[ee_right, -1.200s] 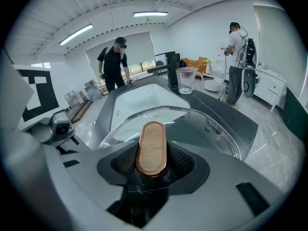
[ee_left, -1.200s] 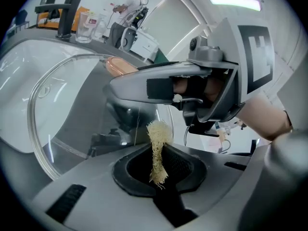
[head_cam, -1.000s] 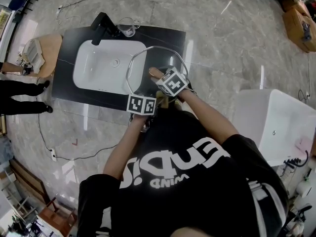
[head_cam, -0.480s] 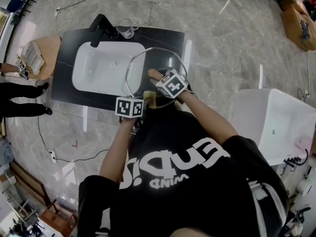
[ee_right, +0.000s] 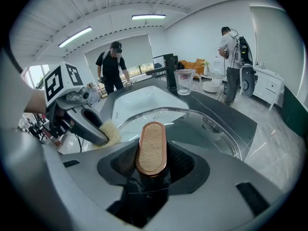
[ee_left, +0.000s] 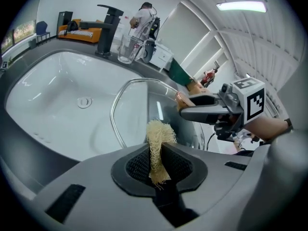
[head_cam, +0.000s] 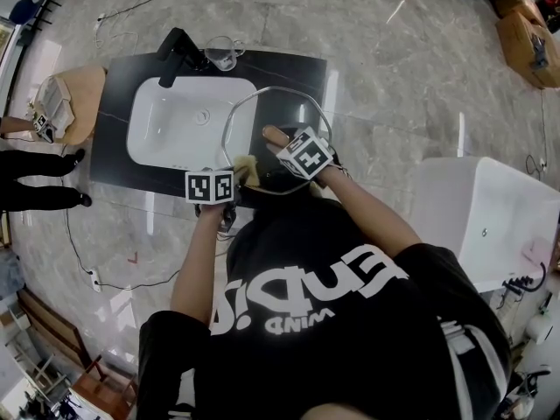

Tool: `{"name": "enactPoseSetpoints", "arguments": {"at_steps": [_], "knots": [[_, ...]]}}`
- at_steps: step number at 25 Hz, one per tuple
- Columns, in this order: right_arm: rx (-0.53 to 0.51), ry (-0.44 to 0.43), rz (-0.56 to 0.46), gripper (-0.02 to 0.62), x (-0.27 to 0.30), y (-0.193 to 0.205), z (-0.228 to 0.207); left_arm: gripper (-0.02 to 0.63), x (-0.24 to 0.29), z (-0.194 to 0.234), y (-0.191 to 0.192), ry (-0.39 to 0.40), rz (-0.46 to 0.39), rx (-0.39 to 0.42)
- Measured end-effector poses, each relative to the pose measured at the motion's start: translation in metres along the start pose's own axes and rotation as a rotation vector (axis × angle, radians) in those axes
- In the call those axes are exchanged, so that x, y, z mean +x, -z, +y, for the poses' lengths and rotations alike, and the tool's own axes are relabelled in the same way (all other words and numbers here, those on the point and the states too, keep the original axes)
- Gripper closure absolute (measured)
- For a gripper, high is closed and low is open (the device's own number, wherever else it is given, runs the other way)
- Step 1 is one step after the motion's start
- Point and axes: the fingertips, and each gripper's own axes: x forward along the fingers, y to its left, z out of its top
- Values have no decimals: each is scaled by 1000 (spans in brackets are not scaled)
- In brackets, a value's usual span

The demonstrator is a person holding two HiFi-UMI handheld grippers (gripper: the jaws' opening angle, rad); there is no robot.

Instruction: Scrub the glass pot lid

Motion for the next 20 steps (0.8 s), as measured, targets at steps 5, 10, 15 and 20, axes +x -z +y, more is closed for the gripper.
{"name": "enactPoseSetpoints", "arguments": {"at_steps": [5,10,15,20], "knots": [[7,9,-10,419,0,-1,-1,540,-6,23,-11,-24,-10,-18],[6,7,-13,419,-1,-2,0,539,-10,44,-27,-61,-23,-32],[9,4,-9,419,1,-1,0,538,-7,57,-43,-75,-19,-26],[12,4,0,419,-2,-2,0,538,-4,64,-64,-82,-21,-26]]}}
